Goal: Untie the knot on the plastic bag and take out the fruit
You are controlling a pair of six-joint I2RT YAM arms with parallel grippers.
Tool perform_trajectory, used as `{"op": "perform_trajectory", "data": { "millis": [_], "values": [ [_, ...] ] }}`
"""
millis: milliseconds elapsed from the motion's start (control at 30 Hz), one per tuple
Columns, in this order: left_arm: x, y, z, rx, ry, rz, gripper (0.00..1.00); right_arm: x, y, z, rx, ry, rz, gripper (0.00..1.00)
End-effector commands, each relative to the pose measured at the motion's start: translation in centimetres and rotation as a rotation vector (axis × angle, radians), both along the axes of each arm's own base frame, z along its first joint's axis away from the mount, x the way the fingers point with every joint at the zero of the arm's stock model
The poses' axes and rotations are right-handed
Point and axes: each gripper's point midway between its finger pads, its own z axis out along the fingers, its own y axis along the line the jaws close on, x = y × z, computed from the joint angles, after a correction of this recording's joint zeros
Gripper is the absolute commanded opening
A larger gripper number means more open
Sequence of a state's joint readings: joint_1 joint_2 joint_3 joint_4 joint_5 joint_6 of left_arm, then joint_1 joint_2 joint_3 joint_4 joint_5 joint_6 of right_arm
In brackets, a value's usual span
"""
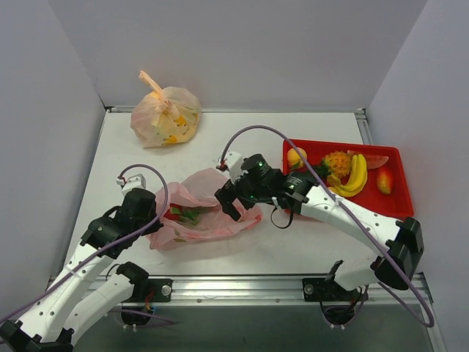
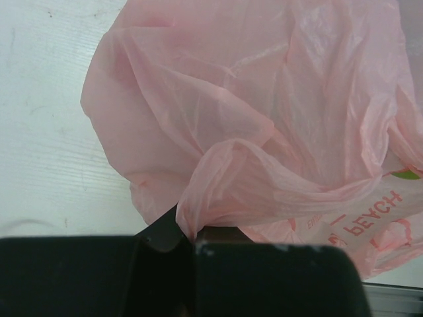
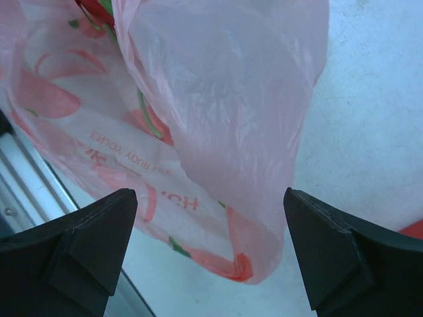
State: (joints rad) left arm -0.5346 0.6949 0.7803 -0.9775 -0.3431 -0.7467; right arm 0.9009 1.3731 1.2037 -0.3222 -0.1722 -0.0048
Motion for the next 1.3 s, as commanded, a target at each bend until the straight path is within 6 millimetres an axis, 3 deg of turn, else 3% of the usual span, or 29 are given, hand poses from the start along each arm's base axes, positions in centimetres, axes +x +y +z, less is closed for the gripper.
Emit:
{"op": "perform_trajectory", "data": {
  "millis": [0,167,267,300,400,500,567,633,700,833,867,900,967,1000,1100,1267],
  "values": [
    [-0.3,0.4,0.3,-0.003,0.003,0.027,0.00,2.2,0.6,-0.5,-0.146,-0.160,0.021,1.00],
    [-0.6,0.3,-0.6,-0.003,0.035,0.025,0.00,5.0,2.0,-3.4,-0.226,-0.173,-0.019,0.97],
    [-0.5,0.2,-1.0,0.005,0.052,0.022,0.00,6.5,2.8,-4.1,-0.191,-0.127,-0.056,0.69],
    [-0.4,0.1,-1.0,0.004,0.047,0.023,0.00,7.2,3.0,-3.8,-0.162,-0.115,-0.077,0.41],
    [0.4,0.0,-0.8,0.026,0.039,0.017,0.00,9.4,1.5,-2.2,-0.096,-0.099,-0.197,0.00],
    [2.2,-0.2,-0.1,0.056,0.009,0.020,0.00,10.9,-0.8,0.9,-0.032,-0.142,-0.329,0.00],
    [3.8,-0.7,0.6,0.078,-0.017,0.012,0.00,10.9,-2.2,3.0,0.002,-0.181,-0.379,0.00],
    [6.0,-1.6,1.6,0.082,-0.057,0.003,0.00,10.6,-2.9,3.8,0.023,-0.198,-0.398,0.00],
    [8.1,-2.6,3.7,0.072,-0.124,-0.014,0.00,10.1,-3.9,3.6,0.025,-0.201,-0.426,0.00],
    [9.8,-4.0,4.5,0.071,-0.143,-0.061,0.00,9.8,-5.7,1.0,0.010,-0.149,-0.517,0.02],
    [9.7,-4.1,4.2,0.071,-0.134,-0.070,0.00,9.6,-6.2,-0.1,-0.006,-0.128,-0.532,0.07],
    [9.3,-4.1,3.3,0.074,-0.114,-0.076,0.00,9.4,-6.2,-0.4,-0.004,-0.118,-0.534,0.24],
    [8.2,-4.1,2.1,0.057,-0.089,-0.090,0.00,8.7,-6.0,-0.3,0.026,-0.094,-0.527,0.43],
    [7.6,-3.9,1.5,0.051,-0.072,-0.093,0.00,8.2,-6.0,-0.2,0.035,-0.081,-0.519,0.58],
    [5.1,-3.6,-1.3,0.020,0.000,-0.103,0.00,6.2,-5.3,2.3,0.074,-0.111,-0.480,0.75],
    [2.1,-3.7,-3.9,-0.024,0.092,-0.128,0.00,1.7,-2.6,6.6,0.153,-0.144,-0.348,0.78]
  ]
}}
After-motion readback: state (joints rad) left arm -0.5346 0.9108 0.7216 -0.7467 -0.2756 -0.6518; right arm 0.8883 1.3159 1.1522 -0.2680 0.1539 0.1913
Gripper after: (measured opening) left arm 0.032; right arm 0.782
